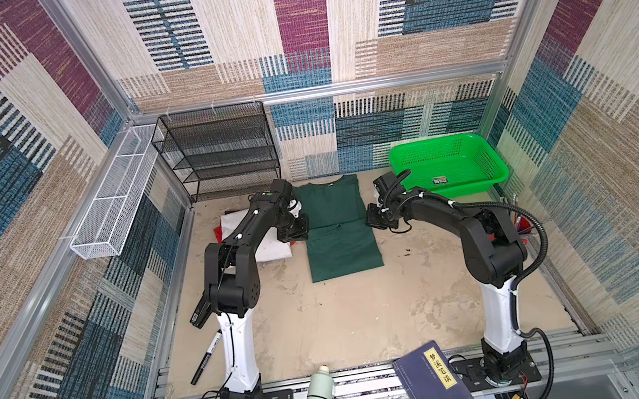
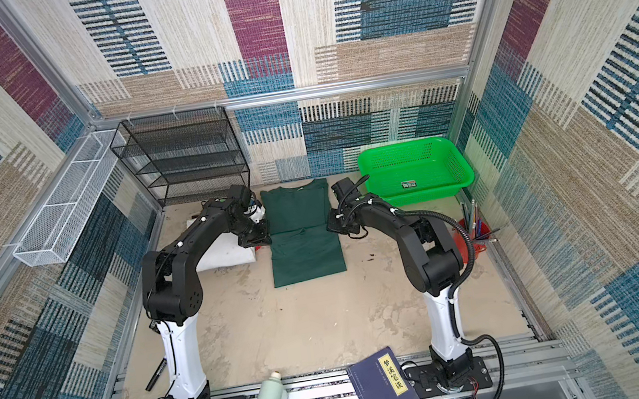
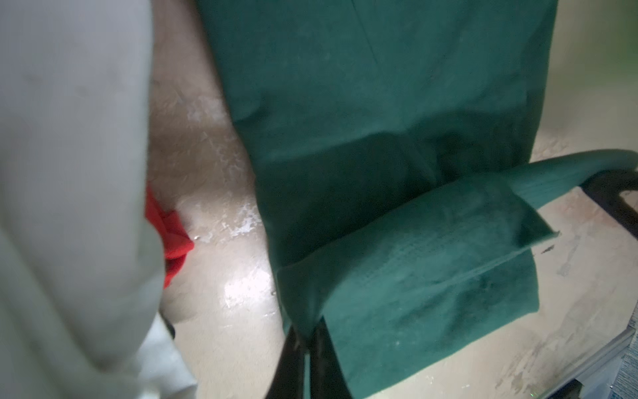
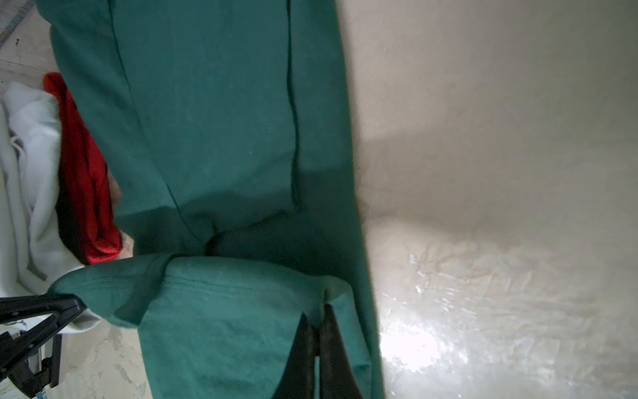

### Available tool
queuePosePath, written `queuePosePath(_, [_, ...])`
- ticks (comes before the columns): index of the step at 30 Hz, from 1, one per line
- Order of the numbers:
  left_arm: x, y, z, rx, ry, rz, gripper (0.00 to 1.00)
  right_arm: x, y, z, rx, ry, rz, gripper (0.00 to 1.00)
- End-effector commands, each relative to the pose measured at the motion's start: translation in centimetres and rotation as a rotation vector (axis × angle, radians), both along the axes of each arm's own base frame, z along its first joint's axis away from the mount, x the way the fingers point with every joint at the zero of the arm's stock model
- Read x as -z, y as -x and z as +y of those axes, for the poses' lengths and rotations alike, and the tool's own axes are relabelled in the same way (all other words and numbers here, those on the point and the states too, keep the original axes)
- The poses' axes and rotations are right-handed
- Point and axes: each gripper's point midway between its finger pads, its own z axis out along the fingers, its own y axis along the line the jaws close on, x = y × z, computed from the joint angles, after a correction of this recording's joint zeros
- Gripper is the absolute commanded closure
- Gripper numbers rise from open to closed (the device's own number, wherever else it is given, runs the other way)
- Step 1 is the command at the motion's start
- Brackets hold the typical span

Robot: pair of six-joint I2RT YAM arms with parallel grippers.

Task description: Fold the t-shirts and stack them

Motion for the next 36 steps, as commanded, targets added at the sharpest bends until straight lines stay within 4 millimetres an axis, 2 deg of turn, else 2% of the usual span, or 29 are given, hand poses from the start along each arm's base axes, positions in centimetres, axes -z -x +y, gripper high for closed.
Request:
queuePosePath(1, [0.3,-0.7,-0.3,0.018,0.012,-0.012,1.00,0.7,-0.2,-0.4,0.001,0.031,-0.001,1.00])
queuePosePath(3, [0.5,-1.0,-0.4,0.022,0.008,-0.014,0.96,0.6,-0.3,-0.6,0.006,0.040,-0.011,1.00])
queuePosePath(6, [-0.6,-1.6,-0.5,0.027,0.018,-0.069,0.83,-1.1,-0.7,-1.1,0.022,0.059,-0.064,0.63])
queuePosePath(7, [-1.3,-1.8,-0.5,0.028,0.026,-0.100,0.76,-2.0,-0.7,-1.4,0.029,0.060,-0.090,0.54])
queuePosePath(9, [-2.9,-1.9,-0.7,0.029,0.048,-0.164,0.68,-3.5,-0.4,-1.4,0.029,0.048,-0.127,0.50])
queuePosePath(11, [-4.2,-1.6,-0.7,0.020,0.068,-0.216,0.61,-4.3,0.2,-0.7,0.012,0.010,-0.133,0.51])
queuePosePath(13, [-4.7,-0.9,-1.0,0.008,0.106,-0.232,0.60,-3.8,1.0,0.6,-0.029,-0.024,-0.107,0.54])
queuePosePath(15, [-4.5,-0.1,-1.7,0.005,0.141,-0.223,0.62,-3.2,1.6,2.1,-0.068,-0.049,-0.089,0.59])
queuePosePath(18, [-2.9,0.3,-2.6,0.012,0.156,-0.190,0.63,-1.7,1.8,4.2,-0.102,-0.089,-0.058,0.67])
queuePosePath(21, [-1.6,-0.5,-3.1,0.016,0.148,-0.170,0.64,-0.7,0.7,5.7,-0.119,-0.118,-0.047,0.68])
queuePosePath(23, [-1.2,-1.7,-3.2,0.010,0.137,-0.189,0.64,-0.3,-0.3,6.6,-0.128,-0.138,-0.052,0.68])
queuePosePath(24, [-1.0,-2.4,-3.3,0.007,0.126,-0.199,0.65,0.6,-0.5,6.8,-0.126,-0.138,-0.039,0.68])
queuePosePath(25, [-0.5,-3.2,-3.1,-0.005,0.109,-0.201,0.65,0.2,-1.5,7.2,-0.127,-0.147,-0.055,0.68])
queuePosePath(30, [1.7,-5.9,-3.1,-0.033,0.062,-0.198,0.66,1.5,-3.9,7.4,-0.106,-0.130,-0.065,0.68])
queuePosePath(33, [3.1,-6.6,-2.5,-0.060,0.012,-0.171,0.67,2.7,-4.5,6.1,-0.070,-0.102,-0.042,0.68])
queuePosePath(36, [4.5,-6.5,-1.6,-0.085,-0.043,-0.136,0.69,3.8,-4.4,3.8,-0.016,-0.071,-0.019,0.68])
